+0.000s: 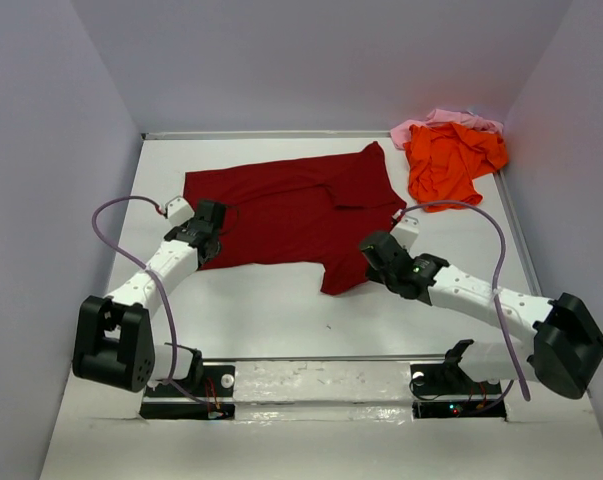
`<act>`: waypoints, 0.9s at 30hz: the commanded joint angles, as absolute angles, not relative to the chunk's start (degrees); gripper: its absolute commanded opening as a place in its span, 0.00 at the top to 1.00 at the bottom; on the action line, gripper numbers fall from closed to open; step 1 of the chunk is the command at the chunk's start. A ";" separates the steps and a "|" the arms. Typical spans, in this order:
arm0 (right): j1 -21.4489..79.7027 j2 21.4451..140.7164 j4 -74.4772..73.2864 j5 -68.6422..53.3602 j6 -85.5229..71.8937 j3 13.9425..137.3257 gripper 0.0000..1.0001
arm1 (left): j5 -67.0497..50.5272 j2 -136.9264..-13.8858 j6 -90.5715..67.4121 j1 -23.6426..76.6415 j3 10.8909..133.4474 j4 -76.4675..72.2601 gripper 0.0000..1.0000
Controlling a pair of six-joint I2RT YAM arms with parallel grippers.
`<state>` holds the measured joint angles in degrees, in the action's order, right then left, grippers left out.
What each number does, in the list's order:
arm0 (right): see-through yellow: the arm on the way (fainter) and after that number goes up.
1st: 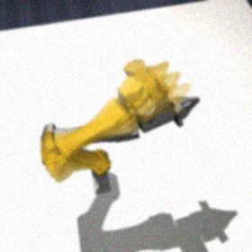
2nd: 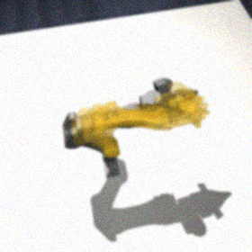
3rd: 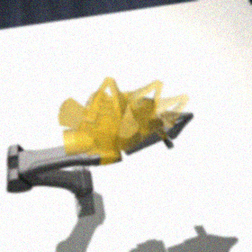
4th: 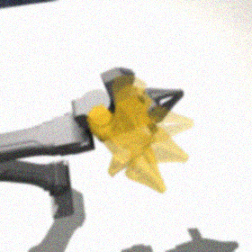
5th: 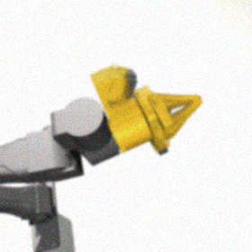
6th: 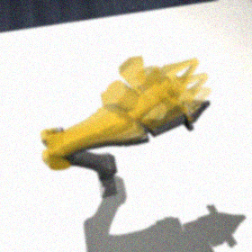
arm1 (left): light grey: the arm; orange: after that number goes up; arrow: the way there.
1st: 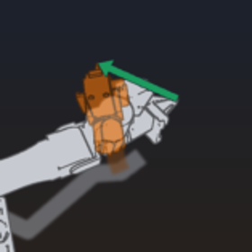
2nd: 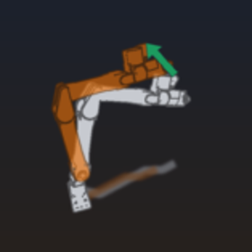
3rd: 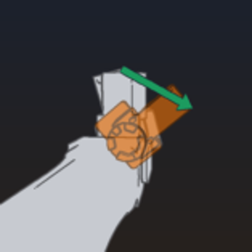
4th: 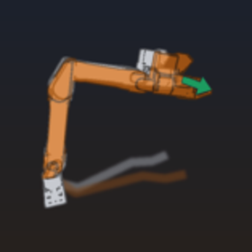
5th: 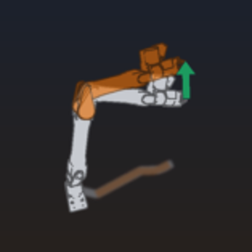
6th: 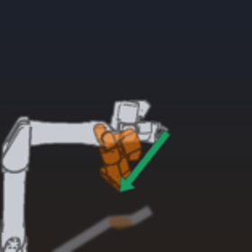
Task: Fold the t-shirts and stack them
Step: Fold the tshirt
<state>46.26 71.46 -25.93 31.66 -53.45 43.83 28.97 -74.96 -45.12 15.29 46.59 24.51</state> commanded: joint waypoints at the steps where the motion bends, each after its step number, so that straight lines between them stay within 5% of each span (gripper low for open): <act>1: 46.85 69.43 -22.41 33.31 -51.94 45.62 1.00 | 39.18 -75.67 -50.00 14.59 46.59 28.82 0.58; 22: 46.85 64.34 -19.07 29.71 -48.34 42.37 1.00 | 28.92 -89.74 -54.32 8.17 45.53 22.85 0.57; 27: 46.85 63.98 -18.28 29.53 -47.20 42.27 1.00 | 28.74 -84.66 -52.04 8.09 44.91 21.01 0.27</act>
<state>46.26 65.36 -21.47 29.12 -48.77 42.24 28.67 -87.99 -52.73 8.45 45.25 21.85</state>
